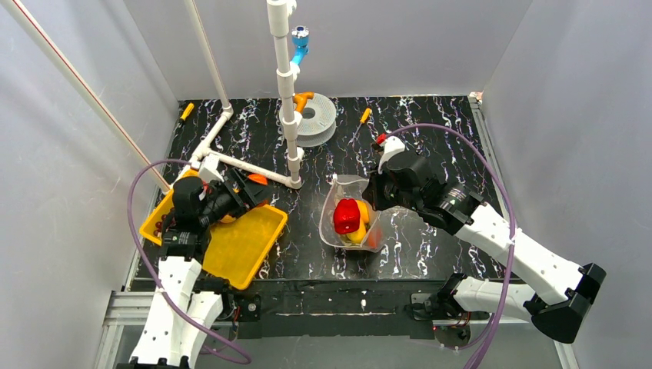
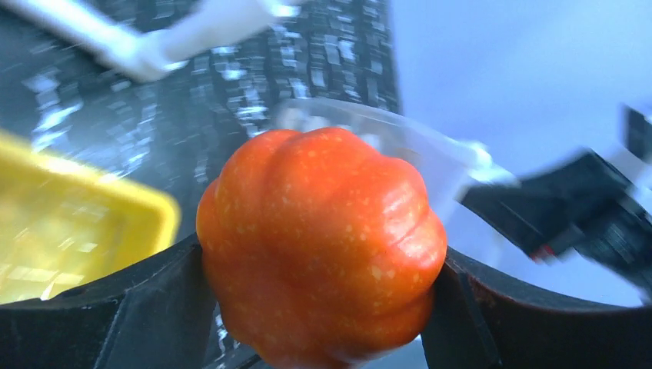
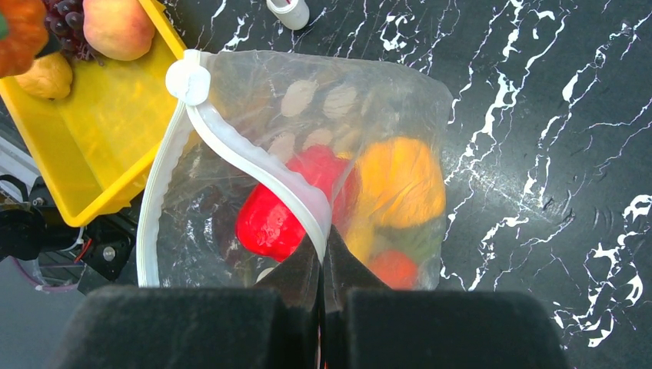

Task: Place the food in the zip-top bag and seal the zipper
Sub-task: Pick up the fake vegetable from the bin, then place the fake vegetable in the zipper food storage bag.

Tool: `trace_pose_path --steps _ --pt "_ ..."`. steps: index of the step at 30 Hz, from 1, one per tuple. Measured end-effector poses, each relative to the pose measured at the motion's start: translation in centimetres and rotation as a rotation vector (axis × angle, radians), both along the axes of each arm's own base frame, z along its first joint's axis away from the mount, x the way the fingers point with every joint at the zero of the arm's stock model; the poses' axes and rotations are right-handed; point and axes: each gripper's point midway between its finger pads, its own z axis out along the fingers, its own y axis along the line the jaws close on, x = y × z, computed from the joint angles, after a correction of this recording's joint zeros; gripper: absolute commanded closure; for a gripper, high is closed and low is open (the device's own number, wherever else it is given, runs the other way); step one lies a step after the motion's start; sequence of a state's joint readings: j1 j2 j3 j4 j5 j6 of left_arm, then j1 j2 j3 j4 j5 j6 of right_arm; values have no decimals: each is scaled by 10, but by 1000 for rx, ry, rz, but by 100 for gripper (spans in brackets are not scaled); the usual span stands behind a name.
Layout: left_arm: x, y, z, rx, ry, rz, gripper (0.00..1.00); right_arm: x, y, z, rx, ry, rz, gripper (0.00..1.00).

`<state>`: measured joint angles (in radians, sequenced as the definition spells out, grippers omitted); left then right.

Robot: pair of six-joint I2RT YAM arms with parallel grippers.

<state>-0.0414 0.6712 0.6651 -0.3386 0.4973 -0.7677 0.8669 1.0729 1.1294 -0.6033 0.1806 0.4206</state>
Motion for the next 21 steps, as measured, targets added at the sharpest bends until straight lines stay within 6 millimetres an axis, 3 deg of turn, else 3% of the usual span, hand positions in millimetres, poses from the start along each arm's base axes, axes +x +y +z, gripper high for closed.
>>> trace_pose_path --steps 3,6,12,16,21 --pt "-7 -30 35 -92 -153 -195 71 0 0 -1 -1 2 1 99" --pt "-26 -60 58 -141 -261 -397 70 0 1 -2 -5 5 1 99" --pt "-94 -129 87 -199 -385 -825 68 2 4 -5 -11 15 6 99" --pt "-111 -158 82 -204 -387 -961 72 2 5 -5 -10 16 7 99" --pt "-104 -187 49 -145 -307 -988 74 2 4 -3 -7 12 6 99"
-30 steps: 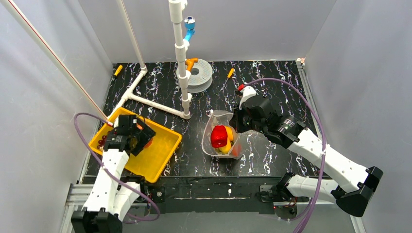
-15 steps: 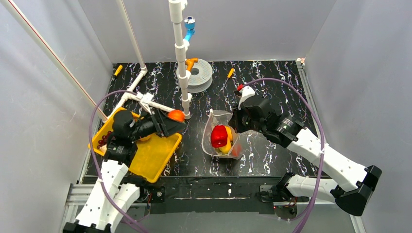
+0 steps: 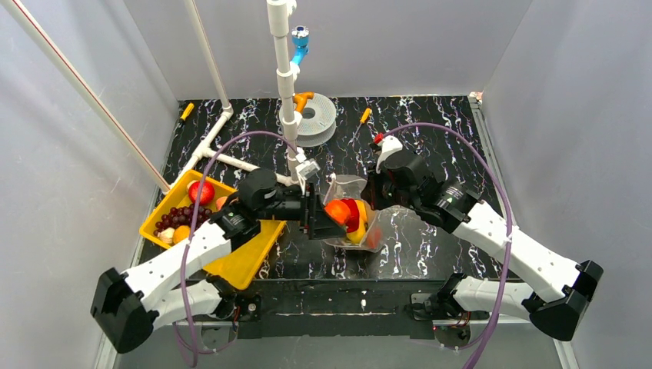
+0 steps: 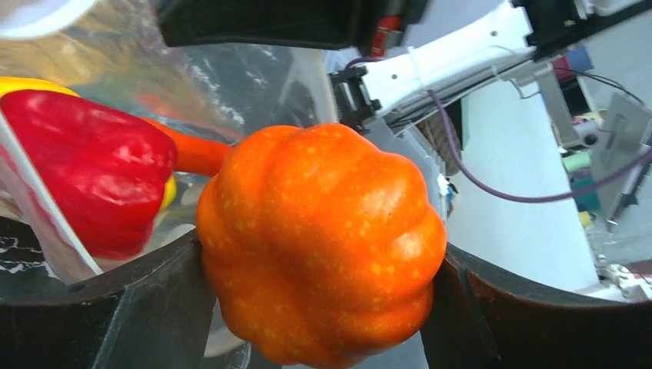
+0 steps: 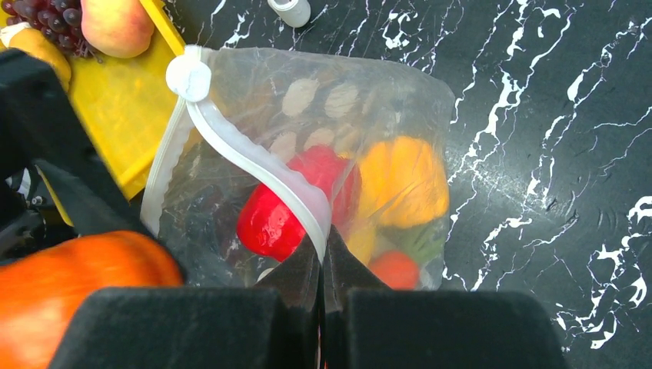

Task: Place the food in the zip-top bag and seal the zipper
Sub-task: Place the fake vegetable in the zipper food storage bag.

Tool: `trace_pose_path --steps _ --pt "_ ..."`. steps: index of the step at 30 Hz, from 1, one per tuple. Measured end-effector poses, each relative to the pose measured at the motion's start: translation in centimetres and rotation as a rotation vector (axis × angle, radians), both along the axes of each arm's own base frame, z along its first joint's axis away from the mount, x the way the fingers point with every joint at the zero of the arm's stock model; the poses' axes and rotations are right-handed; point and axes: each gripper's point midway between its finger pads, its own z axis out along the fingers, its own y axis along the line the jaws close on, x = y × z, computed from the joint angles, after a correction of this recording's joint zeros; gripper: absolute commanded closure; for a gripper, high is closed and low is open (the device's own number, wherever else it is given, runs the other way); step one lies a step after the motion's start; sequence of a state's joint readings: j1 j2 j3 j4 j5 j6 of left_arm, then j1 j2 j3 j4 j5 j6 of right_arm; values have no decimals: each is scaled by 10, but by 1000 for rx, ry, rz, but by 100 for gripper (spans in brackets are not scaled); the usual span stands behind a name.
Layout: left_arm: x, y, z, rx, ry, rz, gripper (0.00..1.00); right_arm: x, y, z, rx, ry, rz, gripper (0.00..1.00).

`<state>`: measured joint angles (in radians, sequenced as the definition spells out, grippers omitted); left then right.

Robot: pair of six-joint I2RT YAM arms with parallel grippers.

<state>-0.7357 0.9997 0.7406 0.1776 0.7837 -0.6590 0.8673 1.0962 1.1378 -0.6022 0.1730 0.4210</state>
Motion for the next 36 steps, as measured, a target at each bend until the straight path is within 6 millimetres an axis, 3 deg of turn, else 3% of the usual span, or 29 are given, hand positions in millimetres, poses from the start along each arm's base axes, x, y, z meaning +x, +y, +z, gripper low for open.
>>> trace_pose_path --steps 4,7,12,16,17,18,24,33,36 --pt "13 -17 -15 61 0 31 66 -1 -1 3 8 -7 -1 99" --pt "25 -22 -17 92 -17 81 47 -1 -1 3 7 -8 -2 99" --pt "51 -20 -23 168 -17 219 26 0 -2 3 7 -9 -4 99" --pt "69 -17 -31 252 4 308 18 -1 -3 4 10 -11 -4 99" --pt "71 -17 -32 266 9 316 5 -1 -3 4 10 -11 -4 99" --pt "74 -17 -34 278 13 322 2 -1 -3 4 11 -10 -4 99" --pt "78 -15 -42 325 32 342 2 -2 -4 4 11 -13 -8 99" --pt "74 -10 -17 325 12 341 2 -2 -7 9 21 -25 -15 99" --pt "70 2 -8 348 -6 360 9 -2 -7 9 21 -25 -15 99"
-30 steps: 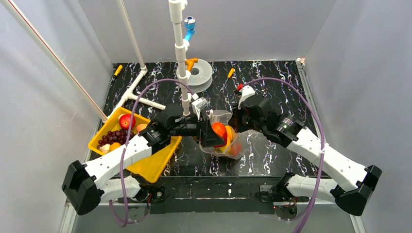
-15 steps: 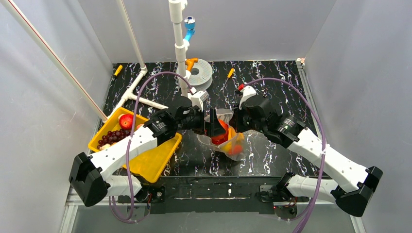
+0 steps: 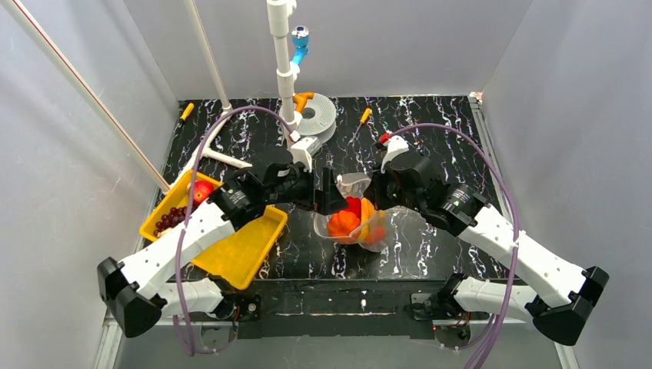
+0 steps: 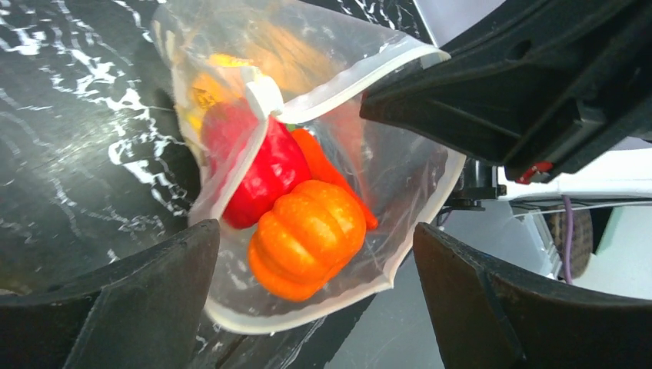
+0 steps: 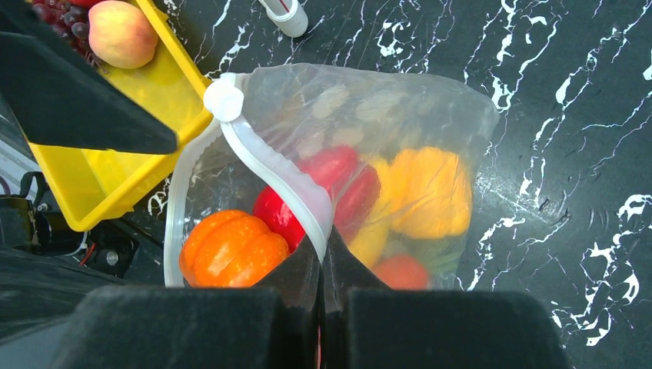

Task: Place the food in the zip-top bag and seal the zipper
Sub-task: Place the fake vegetable in the zipper food storage bag, then adjust the zipper food storage bag at the center of the board.

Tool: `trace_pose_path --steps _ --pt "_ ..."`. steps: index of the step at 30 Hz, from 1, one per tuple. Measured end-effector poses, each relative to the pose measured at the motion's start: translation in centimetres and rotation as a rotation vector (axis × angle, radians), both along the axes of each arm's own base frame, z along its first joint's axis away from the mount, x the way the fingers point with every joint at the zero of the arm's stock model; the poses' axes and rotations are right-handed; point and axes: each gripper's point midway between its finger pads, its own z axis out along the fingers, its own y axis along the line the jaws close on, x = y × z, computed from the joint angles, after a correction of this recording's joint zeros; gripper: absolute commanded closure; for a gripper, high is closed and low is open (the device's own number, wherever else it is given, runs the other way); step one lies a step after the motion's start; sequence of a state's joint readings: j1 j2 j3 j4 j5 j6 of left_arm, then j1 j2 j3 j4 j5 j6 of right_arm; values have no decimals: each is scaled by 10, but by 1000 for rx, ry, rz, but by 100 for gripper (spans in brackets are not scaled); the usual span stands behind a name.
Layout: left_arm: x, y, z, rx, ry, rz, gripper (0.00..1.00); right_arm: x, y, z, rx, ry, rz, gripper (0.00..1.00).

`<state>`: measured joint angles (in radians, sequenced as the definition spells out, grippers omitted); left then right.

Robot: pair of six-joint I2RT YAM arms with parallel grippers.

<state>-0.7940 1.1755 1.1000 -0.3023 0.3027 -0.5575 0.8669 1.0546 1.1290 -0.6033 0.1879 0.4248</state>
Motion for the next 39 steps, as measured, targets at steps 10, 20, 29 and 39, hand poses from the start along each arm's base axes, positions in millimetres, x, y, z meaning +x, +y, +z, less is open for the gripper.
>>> trace_pose_path --steps 10,20,29,39 --pt "-19 59 2 88 -31 146 30 0 0 0 7 6 -4 99" --pt "-34 45 -73 141 214 129 45 -2 1 1 16 11 -2 99" --pt "-36 23 -76 74 252 53 88 -3 0 4 25 5 -3 99" --pt "-25 -6 31 -107 56 -86 100 -3 -9 9 -14 -9 -11 99"
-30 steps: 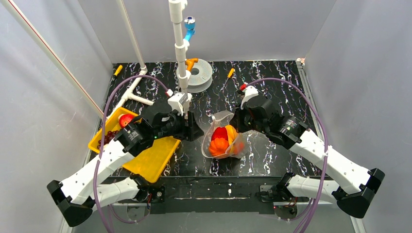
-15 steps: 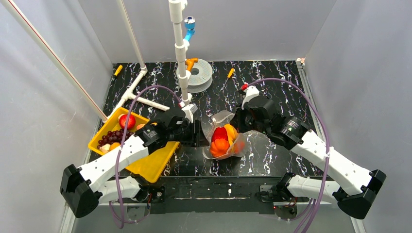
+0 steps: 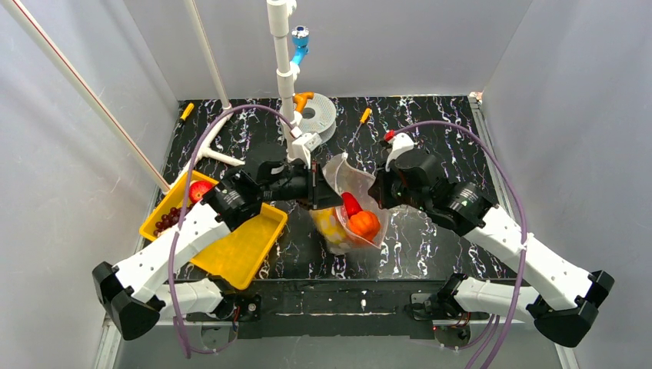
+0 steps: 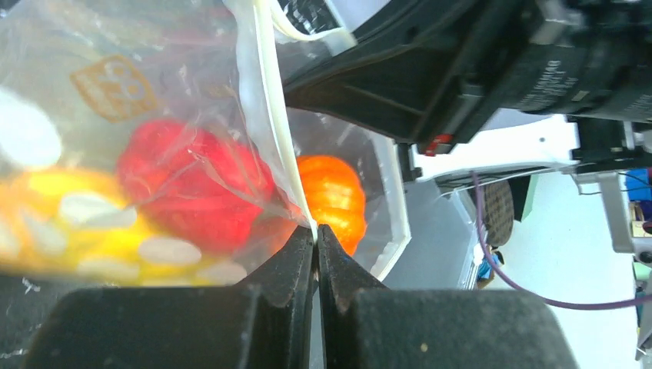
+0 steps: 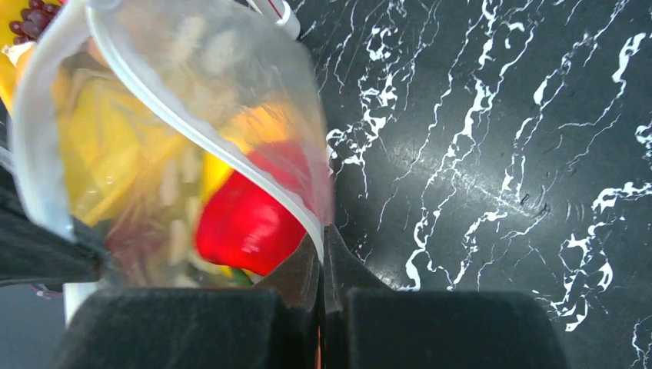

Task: Place the food in the zip-top bag and seal the zipper
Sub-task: Adjust the zipper food storage bag at the center of the board, then pick up the fake vegetable from the bin.

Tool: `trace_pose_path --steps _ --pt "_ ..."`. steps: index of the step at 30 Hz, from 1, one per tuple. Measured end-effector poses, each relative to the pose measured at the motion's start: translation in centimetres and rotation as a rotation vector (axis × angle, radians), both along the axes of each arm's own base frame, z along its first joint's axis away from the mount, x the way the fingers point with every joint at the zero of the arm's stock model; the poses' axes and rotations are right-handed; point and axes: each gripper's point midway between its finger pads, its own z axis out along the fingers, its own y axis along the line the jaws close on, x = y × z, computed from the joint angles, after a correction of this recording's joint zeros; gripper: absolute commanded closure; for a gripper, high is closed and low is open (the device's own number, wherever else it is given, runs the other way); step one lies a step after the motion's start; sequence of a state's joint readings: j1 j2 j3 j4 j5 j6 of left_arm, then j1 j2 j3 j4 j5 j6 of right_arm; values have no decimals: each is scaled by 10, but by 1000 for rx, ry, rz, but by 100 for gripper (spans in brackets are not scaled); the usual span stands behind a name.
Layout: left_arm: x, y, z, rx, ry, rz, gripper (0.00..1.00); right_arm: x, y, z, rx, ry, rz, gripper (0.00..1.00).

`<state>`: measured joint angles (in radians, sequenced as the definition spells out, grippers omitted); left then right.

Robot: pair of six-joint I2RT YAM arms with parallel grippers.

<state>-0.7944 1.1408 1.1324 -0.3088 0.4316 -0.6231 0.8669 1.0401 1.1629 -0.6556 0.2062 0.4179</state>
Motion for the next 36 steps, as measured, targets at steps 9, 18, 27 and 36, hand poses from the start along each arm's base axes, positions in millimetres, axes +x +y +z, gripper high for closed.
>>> trace_pose_path --steps 9,18,27,36 --pt "4 12 -12 7 96 146 100 1 -10 16 -20 -39 -13 99" --pt "2 12 -58 100 198 155 100 21 -9 -42 -252 46 -32 99" --pt "3 13 5 -55 79 161 100 7 -8 21 -71 -56 8 99" --pt "3 18 -59 79 206 207 99 8 -1 -39 -174 70 14 99"
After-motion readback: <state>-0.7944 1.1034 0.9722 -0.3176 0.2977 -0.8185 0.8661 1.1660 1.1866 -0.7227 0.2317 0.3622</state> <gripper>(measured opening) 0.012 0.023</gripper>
